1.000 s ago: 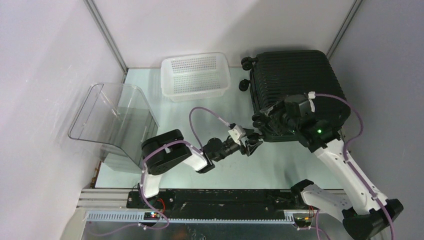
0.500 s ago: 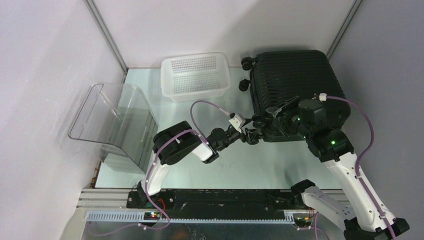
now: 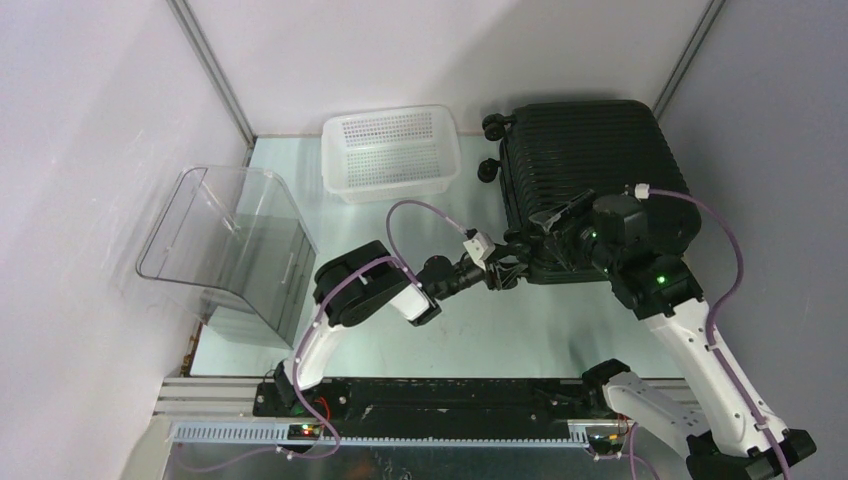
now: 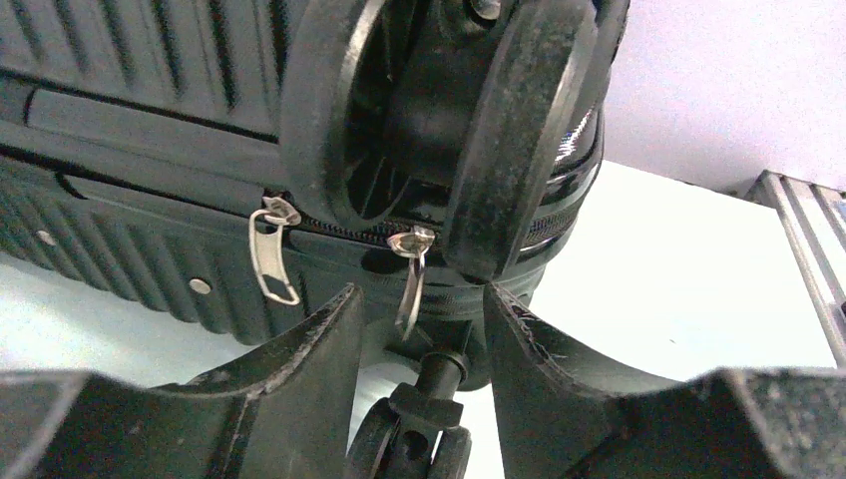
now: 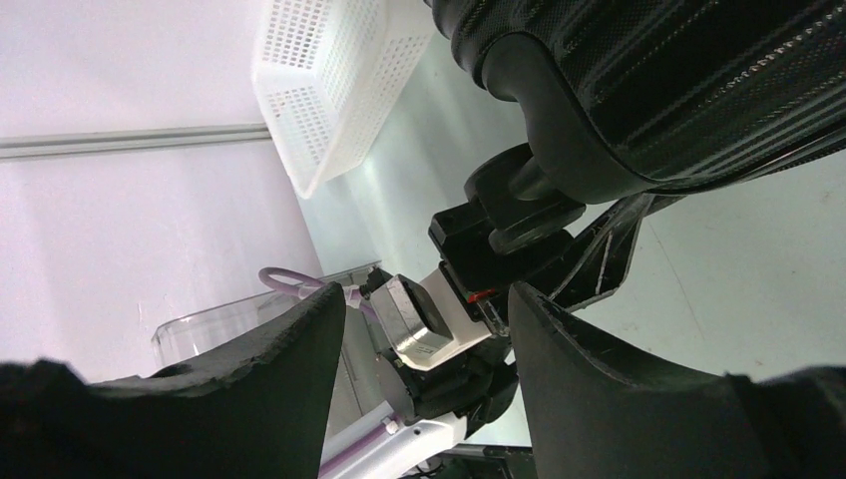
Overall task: Open, take out, and arrange the luggage
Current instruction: Grab the zipper of the luggage, then unzip the zipper of the luggage.
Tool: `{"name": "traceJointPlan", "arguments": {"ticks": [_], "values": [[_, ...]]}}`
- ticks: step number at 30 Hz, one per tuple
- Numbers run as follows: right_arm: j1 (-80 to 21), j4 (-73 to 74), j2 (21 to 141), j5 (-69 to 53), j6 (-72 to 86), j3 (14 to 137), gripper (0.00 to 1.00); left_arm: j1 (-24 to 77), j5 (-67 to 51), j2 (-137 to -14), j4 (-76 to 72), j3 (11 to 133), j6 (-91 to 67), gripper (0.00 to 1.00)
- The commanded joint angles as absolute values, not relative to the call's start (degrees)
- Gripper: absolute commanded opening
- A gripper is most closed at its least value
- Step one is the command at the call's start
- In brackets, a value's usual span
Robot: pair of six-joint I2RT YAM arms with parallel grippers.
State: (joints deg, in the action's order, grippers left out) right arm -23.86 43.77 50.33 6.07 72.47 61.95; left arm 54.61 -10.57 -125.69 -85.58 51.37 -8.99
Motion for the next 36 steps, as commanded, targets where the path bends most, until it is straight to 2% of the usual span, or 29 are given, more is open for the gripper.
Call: {"name": "traceJointPlan", "arguments": {"ticks": [1, 6, 8, 11, 13, 24, 36], "values": [[-23.7, 41.2, 51.1, 6.4, 73.0, 62.5, 0.64, 54.4, -13.5, -127.2, -90.2, 54.3, -10.3, 0.53], [-23.7, 42.8, 51.8, 6.4, 75.6, 62.5, 0.62, 54.4, -14.2, -127.1, -89.9, 55.2, -10.2, 0.43], [-23.7, 44.0, 52.0, 7.0, 76.5, 62.5, 0.62, 54.3, -14.1, -126.8, -90.1, 55.1, -10.3, 0.33], [-23.8, 44.9, 52.4, 7.5, 77.1, 62.5, 0.62, 54.4, -12.6, -125.9, -91.0, 54.1, -10.8, 0.09], [-24.1, 45.4, 53.0, 7.6, 77.8, 62.5, 0.62, 54.4, -12.3, -124.5, -91.2, 53.3, -11.3, 0.01], [-28.0, 52.2, 57.2, 12.1, 88.9, 62.5, 0.59, 57.2, -10.5, -120.0, -91.1, 48.2, -10.8, 0.0], [-30.7, 48.4, 64.6, 14.7, 95.0, 62.5, 0.57, 60.4, -7.5, -118.9, -91.1, 45.2, -9.0, 0.0]]}}
